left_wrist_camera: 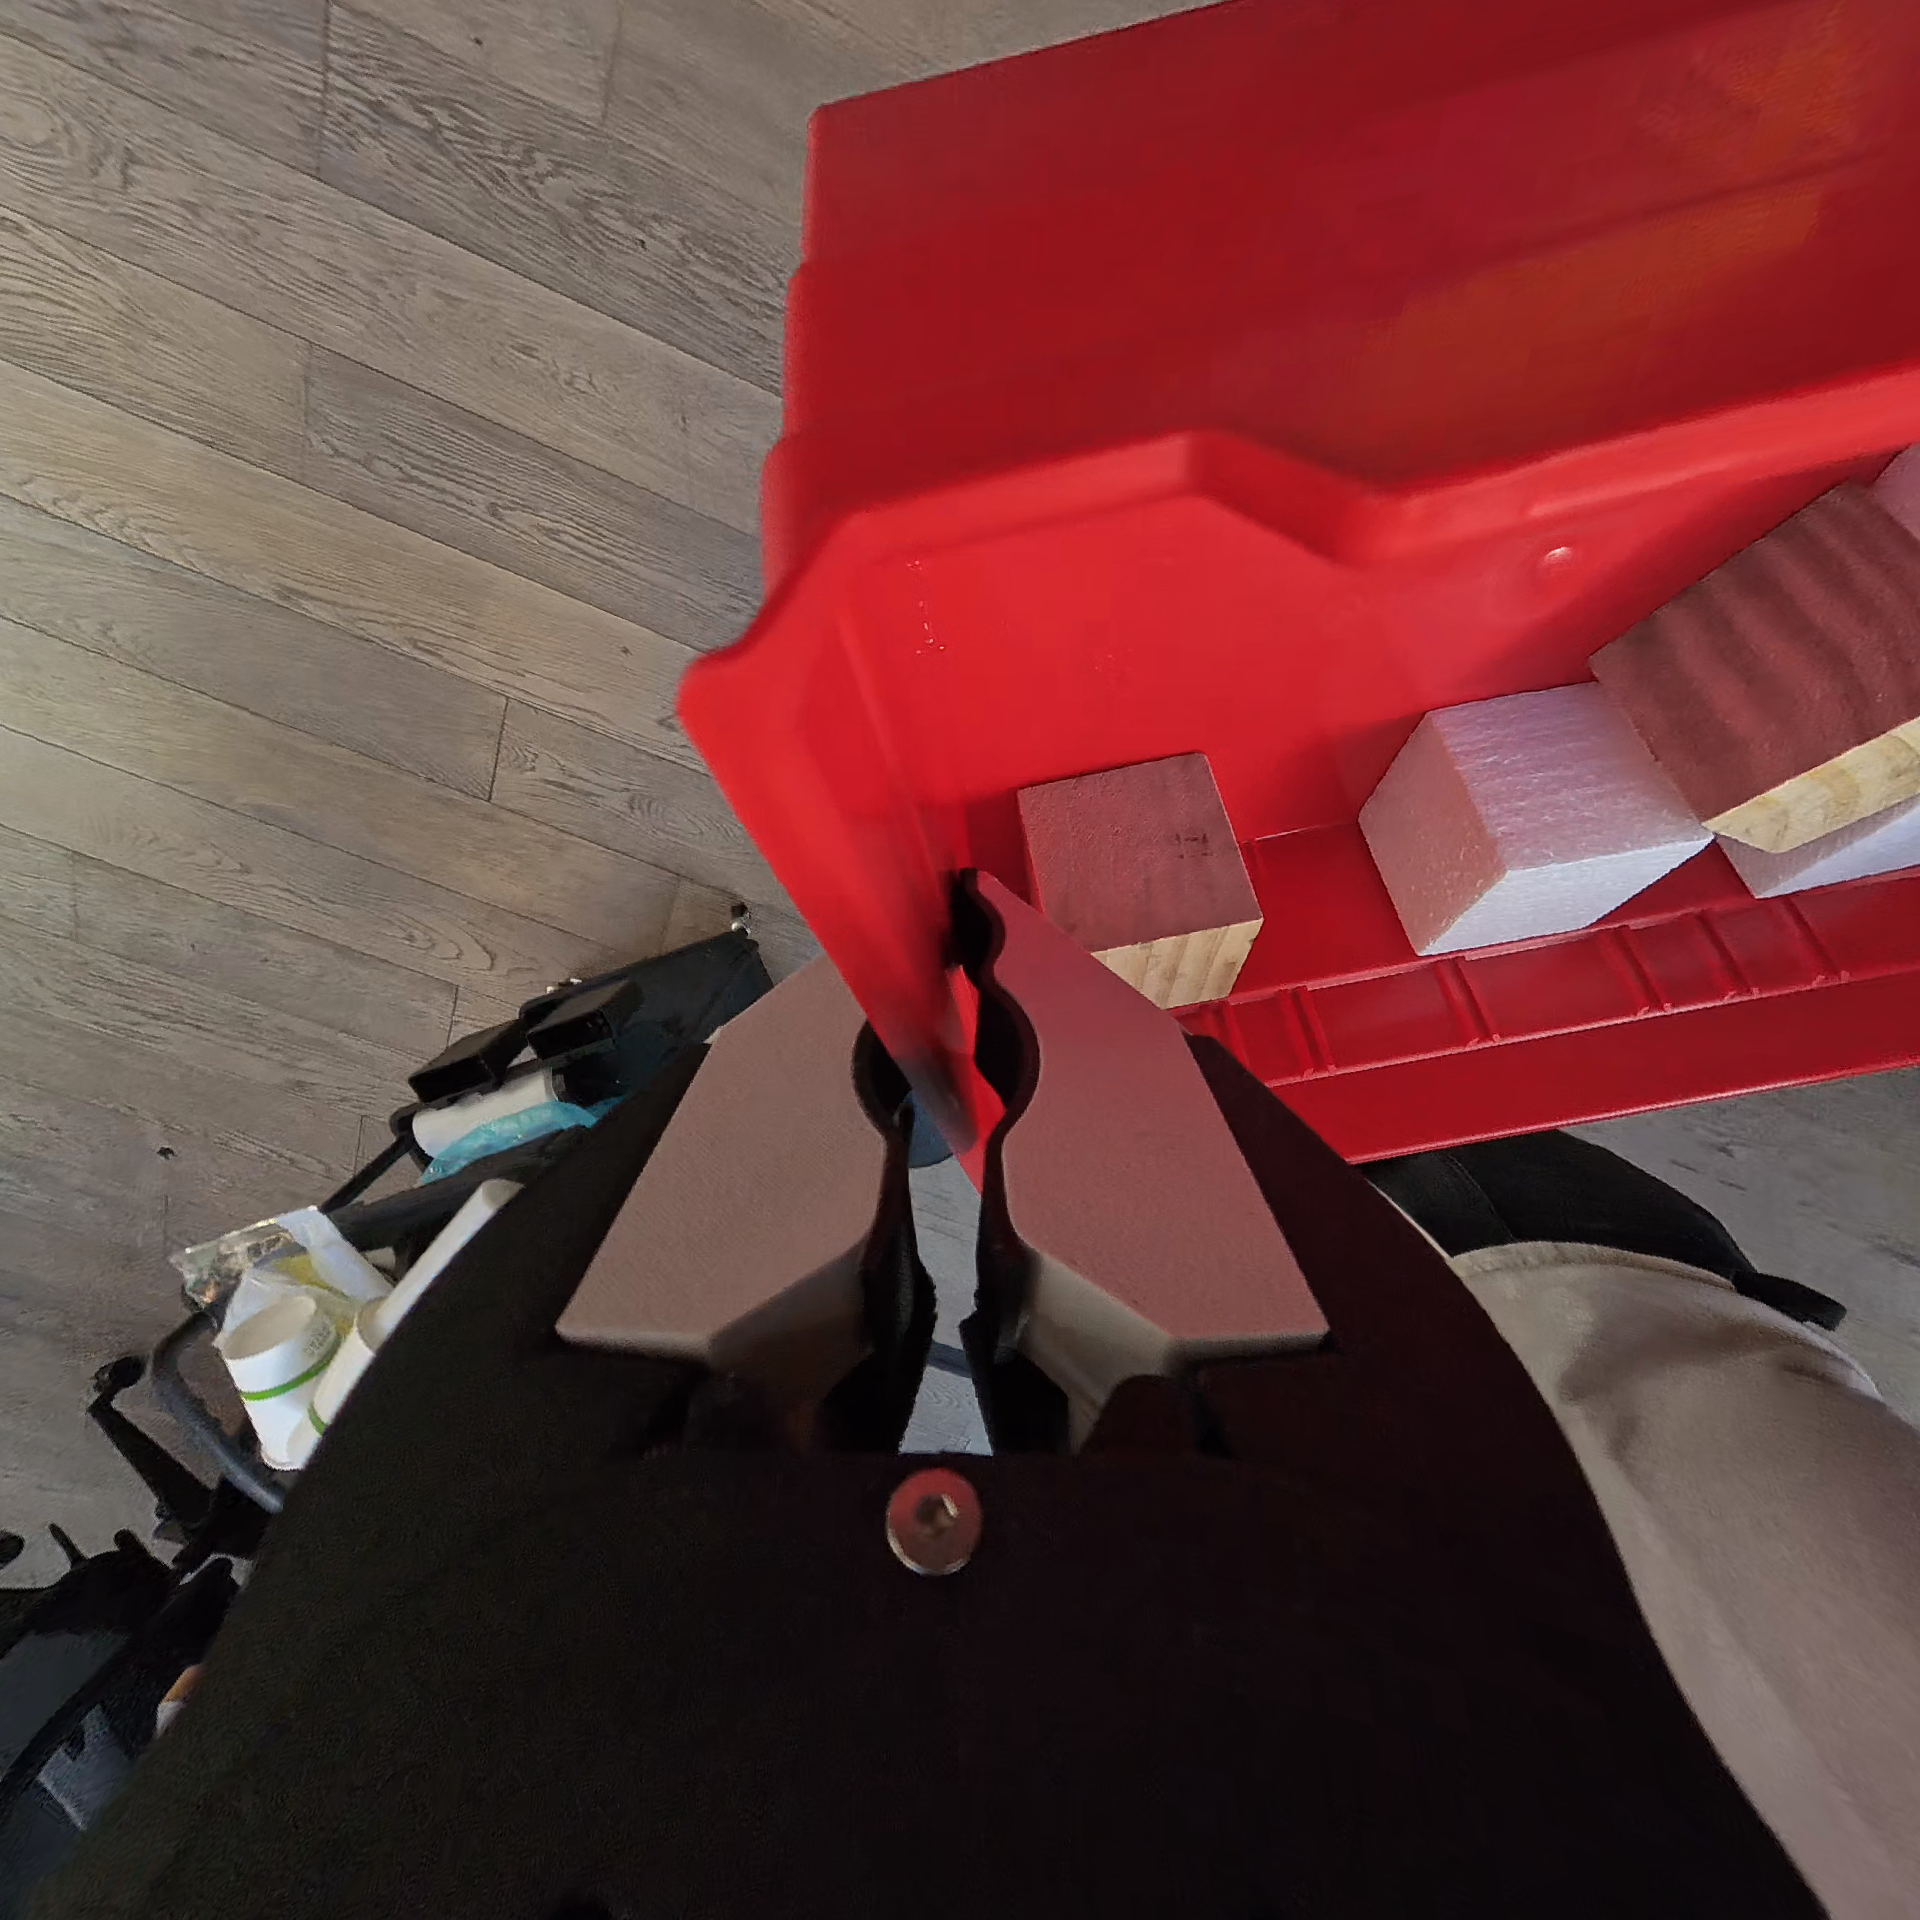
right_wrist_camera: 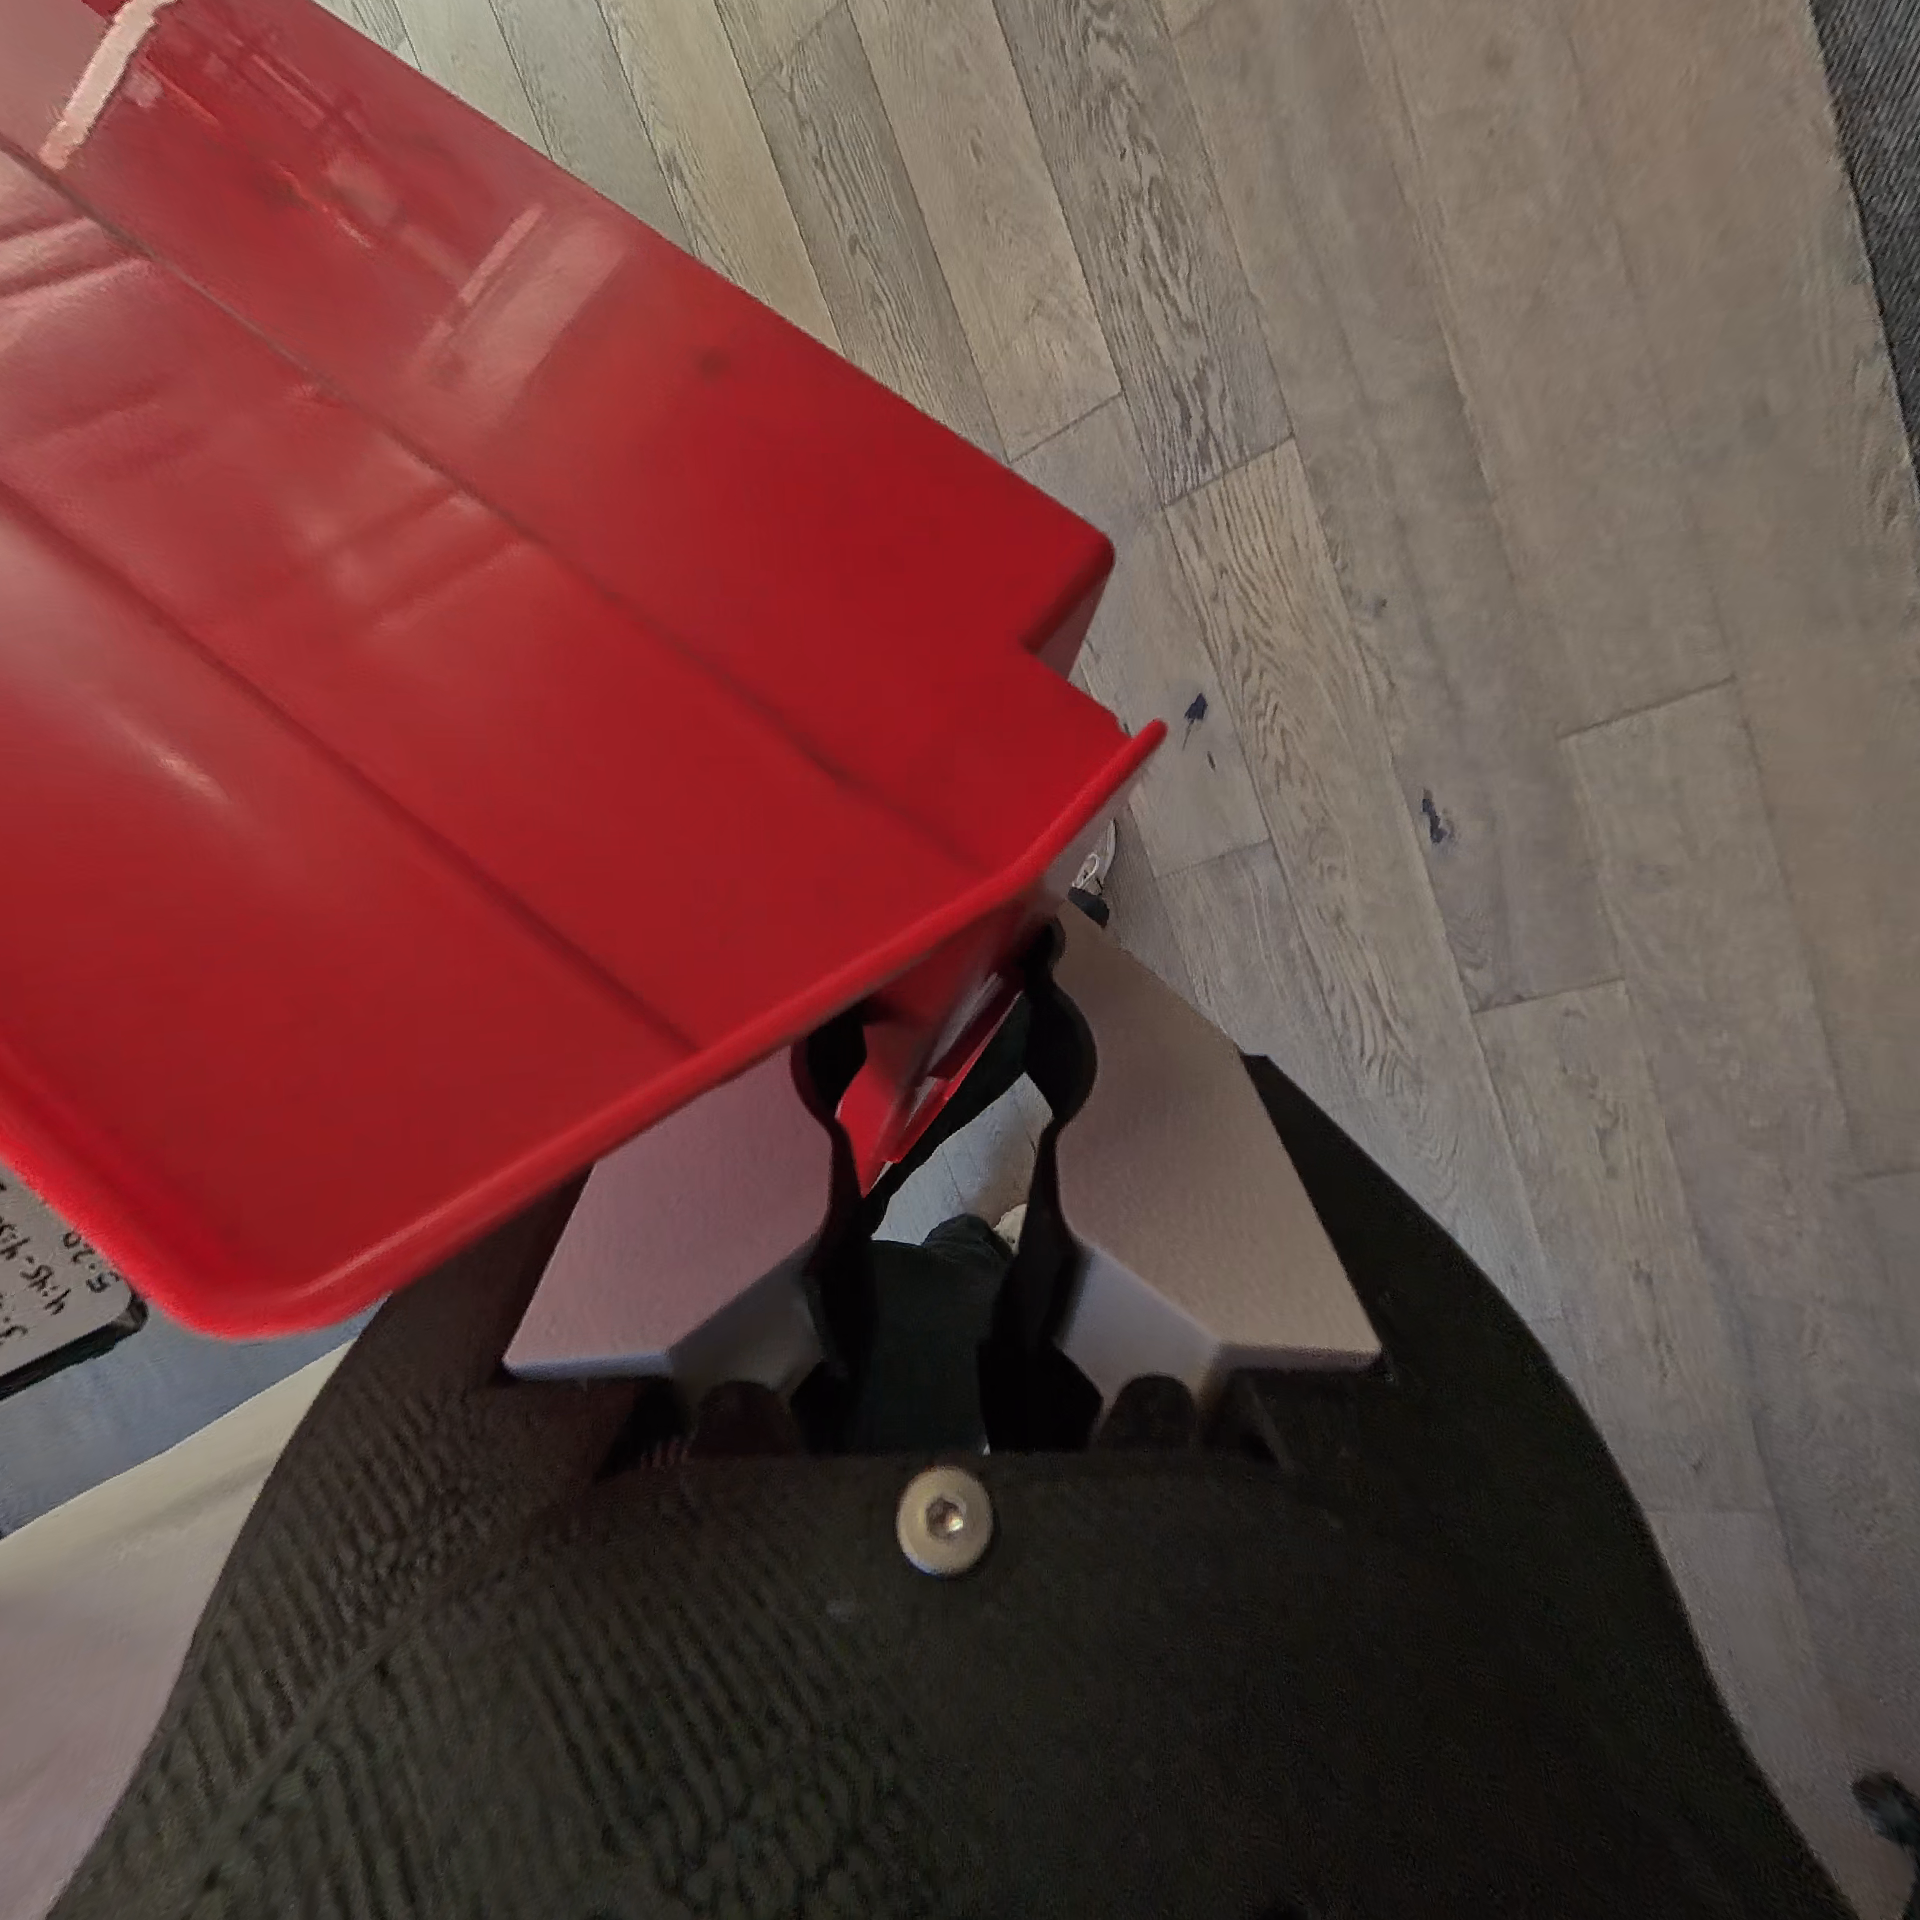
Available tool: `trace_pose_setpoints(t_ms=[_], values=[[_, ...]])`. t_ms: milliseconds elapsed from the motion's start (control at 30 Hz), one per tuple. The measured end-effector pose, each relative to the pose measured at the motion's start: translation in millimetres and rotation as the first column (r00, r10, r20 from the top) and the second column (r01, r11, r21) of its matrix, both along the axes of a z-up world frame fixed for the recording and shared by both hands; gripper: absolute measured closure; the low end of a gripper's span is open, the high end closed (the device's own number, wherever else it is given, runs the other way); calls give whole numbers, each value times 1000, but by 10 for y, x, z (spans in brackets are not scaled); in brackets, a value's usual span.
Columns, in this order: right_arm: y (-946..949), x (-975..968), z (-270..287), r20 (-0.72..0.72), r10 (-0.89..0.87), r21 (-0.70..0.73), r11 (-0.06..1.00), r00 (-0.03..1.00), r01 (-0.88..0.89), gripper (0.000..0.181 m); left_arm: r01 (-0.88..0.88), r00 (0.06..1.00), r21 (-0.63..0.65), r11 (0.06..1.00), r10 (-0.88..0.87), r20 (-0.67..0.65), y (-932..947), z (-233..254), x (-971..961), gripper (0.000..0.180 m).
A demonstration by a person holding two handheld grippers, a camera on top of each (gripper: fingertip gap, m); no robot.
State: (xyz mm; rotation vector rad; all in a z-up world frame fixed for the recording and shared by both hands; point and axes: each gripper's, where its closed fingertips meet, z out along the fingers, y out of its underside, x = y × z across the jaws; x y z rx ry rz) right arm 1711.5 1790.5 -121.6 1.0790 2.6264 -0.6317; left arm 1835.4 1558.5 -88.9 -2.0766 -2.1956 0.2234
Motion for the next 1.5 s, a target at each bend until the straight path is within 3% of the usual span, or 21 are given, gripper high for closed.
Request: trace_pose_setpoints(t_ms=[133, 533, 767, 1033, 1267, 1500], values=[[-1195, -1501, 19, -8, 48, -38, 998, 999, -48, 156, -52, 998, -13, 999, 51, -28, -1137, 46, -1398, 180], [-4636, -5701, -24, 74, 224, -102, 971, 972, -216, 155, -216, 975, -15, 976, 217, 58, -4302, 56, -5254, 180], [-6621, -7905, 259, 157, 296, -108, 954, 942, -281, 156, -273, 955, -23, 962, 274, 112, -6246, 392, -7444, 180], [-8968, -10489, 638, 124, 277, -199, 948, 953, -250, 156, -209, 973, -102, 972, 217, 73, -8630, 892, -10172, 180], [-10591, -12554, 908, 238, 238, -257, 950, 942, -175, 156, -92, 975, -194, 977, 128, 183, -10375, 1450, -12593, 180], [-12129, -14699, 704, 292, 256, -298, 940, 921, -166, 155, -32, 967, -230, 973, 89, 240, -11908, 1392, -14889, 180]])
